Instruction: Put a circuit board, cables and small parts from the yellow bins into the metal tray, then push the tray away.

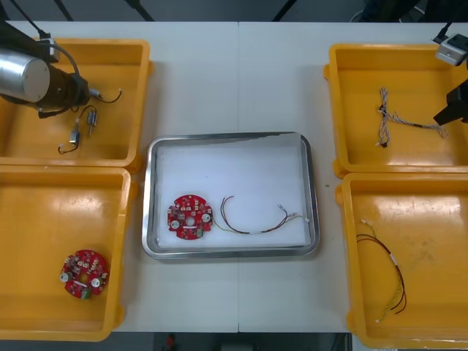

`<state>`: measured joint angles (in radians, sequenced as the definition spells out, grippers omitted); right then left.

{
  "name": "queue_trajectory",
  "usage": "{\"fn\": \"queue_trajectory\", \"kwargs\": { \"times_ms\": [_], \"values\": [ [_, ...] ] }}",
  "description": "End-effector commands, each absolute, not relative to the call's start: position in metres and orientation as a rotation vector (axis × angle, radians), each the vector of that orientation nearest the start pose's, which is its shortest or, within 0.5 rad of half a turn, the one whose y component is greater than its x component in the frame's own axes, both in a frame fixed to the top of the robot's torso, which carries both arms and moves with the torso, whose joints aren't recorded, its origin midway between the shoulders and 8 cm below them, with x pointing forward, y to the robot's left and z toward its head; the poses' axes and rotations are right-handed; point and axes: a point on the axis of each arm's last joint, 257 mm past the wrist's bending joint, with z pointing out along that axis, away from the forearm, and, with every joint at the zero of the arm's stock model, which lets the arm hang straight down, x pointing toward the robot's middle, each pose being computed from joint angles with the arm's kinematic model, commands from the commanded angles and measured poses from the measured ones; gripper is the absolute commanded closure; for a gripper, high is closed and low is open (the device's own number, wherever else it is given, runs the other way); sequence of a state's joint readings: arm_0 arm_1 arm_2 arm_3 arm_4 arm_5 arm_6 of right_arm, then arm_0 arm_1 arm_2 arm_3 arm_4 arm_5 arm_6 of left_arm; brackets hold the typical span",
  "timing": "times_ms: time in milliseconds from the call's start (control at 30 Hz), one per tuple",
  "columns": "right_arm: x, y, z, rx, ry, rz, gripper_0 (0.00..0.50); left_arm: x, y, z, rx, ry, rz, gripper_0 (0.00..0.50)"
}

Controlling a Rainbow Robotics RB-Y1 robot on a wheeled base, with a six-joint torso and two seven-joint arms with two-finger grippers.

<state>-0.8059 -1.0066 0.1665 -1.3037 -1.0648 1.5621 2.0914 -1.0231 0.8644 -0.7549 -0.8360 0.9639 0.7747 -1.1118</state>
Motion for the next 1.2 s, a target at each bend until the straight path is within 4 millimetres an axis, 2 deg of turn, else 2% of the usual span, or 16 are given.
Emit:
{"fn": "queue_trajectory", "kwargs": {
  "times_ms": [33,333,600,767,933,1200],
  "values": [
    [0.545,-0.424,-0.11,-0.954,2.452,-0.215,0.0,0.678,0.384,-0.114,-0.184,2.317,0.053,0.5],
    [0.566,-0.438,-0.135,-1.171,2.326,-0.349,0.0,0.657,0.389,-0.076,-0.177,2.395,0.002,0.5],
    [0.587,-0.447,-0.146,-1.355,2.194,-0.467,0.0,0.623,0.368,-0.054,-0.173,2.504,-0.093,0.5],
    [0.598,-0.454,-0.148,-1.414,2.159,-0.526,0.0,0.606,0.351,-0.049,-0.201,2.556,-0.12,0.5],
    [0.609,-0.455,-0.155,-1.387,2.159,-0.541,0.0,0.588,0.333,-0.052,-0.257,2.584,-0.126,0.5],
    [0.624,-0.444,-0.155,-1.349,2.153,-0.524,0.0,0.558,0.3,-0.057,-0.336,2.59,-0.153,0.5]
  ]
}}
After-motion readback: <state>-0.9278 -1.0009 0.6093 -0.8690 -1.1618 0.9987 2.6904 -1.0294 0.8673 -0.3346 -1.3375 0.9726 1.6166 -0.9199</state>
